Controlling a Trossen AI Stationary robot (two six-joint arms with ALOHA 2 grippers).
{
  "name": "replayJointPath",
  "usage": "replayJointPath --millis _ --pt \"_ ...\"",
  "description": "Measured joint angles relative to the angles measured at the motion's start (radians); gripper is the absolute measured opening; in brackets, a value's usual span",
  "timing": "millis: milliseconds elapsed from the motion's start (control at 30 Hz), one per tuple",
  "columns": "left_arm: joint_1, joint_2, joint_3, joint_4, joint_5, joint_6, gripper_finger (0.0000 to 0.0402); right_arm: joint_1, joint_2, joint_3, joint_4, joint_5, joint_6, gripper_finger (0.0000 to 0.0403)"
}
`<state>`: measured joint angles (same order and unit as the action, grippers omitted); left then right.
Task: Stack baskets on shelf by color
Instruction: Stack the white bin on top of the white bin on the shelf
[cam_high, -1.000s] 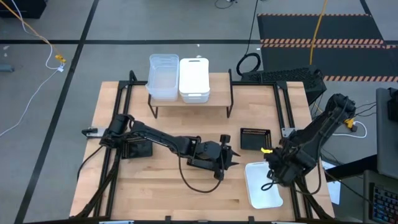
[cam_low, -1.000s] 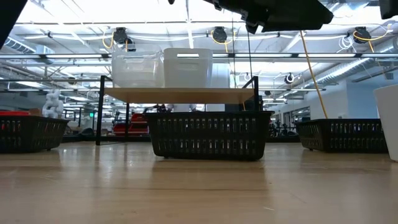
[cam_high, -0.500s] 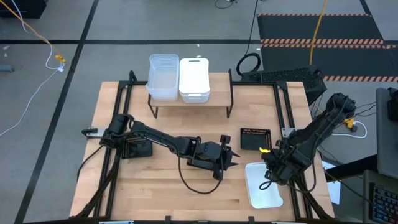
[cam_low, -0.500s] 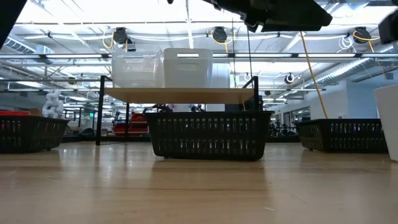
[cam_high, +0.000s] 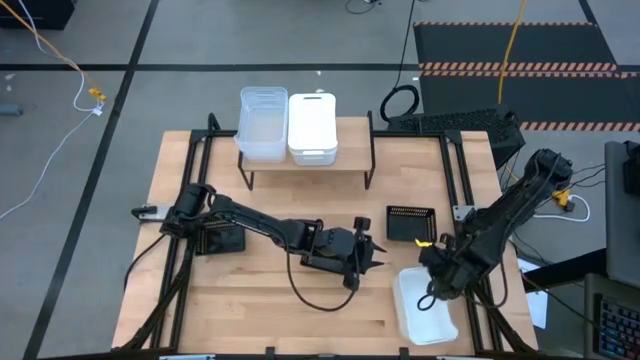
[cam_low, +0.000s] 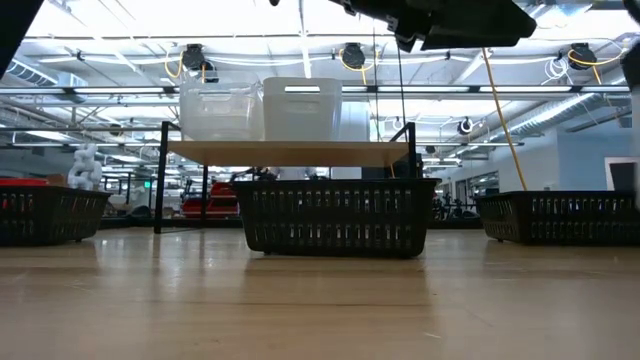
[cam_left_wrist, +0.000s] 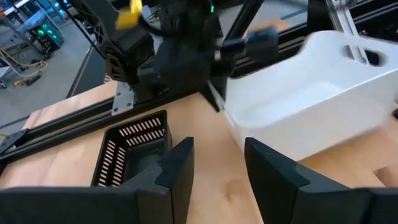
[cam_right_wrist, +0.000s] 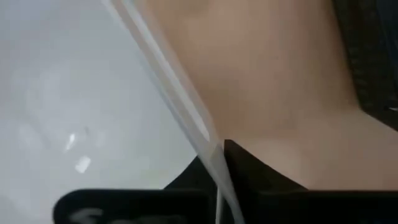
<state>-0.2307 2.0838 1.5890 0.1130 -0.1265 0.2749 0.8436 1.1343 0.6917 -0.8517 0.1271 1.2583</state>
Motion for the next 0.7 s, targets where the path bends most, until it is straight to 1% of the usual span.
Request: replayJointPath --millis 67,200,233,333,400,467,533,567,700 --pt "-0.005 0.0 0.0 -0.007 0.0 0.002 0.0145 0.0 -0.021 0.036 0.0 0.007 0.026 0.0007" --pt "-0.024 -0.003 0.0 -0.02 -0.003 0.042 0.0145 -0.001 -0.076 0.11 0.002 0.095 0.15 0.0005" --pt "-0.032 -0.015 -0.001 -0.044 -0.01 0.063 0.0145 -0.005 -0.091 0.121 0.004 0.105 0.178 0.0004" --pt "-0.062 -0.069 -0.002 -0.114 -0.076 0.146 0.0145 -0.039 -0.129 0.133 -0.034 0.104 0.201 0.0003" --pt "-0.084 -0.115 -0.001 -0.149 -0.139 0.164 0.0145 -0.079 -0.142 0.133 -0.109 0.095 0.244 0.0003" --pt "-0.1 -0.157 -0.001 -0.173 -0.163 0.164 0.0145 -0.126 -0.143 0.132 -0.189 0.068 0.264 0.0002" --pt "-0.111 -0.194 0.0 -0.195 -0.157 0.149 0.0145 -0.169 -0.136 0.131 -0.23 0.044 0.267 0.0002" --pt "-0.112 -0.205 0.0 -0.202 -0.138 0.135 0.0145 -0.189 -0.13 0.131 -0.233 0.033 0.264 0.0002" --pt "-0.109 -0.205 0.001 -0.225 -0.006 0.077 0.0145 -0.256 -0.099 0.131 -0.183 -0.023 0.191 0.0001"
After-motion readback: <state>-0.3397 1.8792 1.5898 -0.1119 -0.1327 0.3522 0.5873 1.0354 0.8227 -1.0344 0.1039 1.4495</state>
